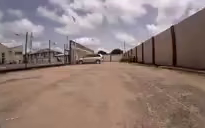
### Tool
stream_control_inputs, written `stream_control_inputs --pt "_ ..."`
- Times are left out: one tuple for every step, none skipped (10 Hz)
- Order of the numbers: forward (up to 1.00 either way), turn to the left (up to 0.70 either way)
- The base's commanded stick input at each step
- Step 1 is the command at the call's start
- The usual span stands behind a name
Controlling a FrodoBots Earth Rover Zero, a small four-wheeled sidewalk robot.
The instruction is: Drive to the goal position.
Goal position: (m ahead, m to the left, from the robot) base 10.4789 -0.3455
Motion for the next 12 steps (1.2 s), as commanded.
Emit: stream_control_inputs --pt "0.85 -0.34" --pt "0.85 -0.34" --pt "0.85 -0.34" --pt "0.85 -0.34" --pt "0.85 -0.14" --pt "0.85 0.00" --pt "0.85 0.00" --pt "0.85 0.00" --pt "0.85 0.00" --pt "0.85 0.00" --pt "0.85 0.00" --pt "0.85 0.00"
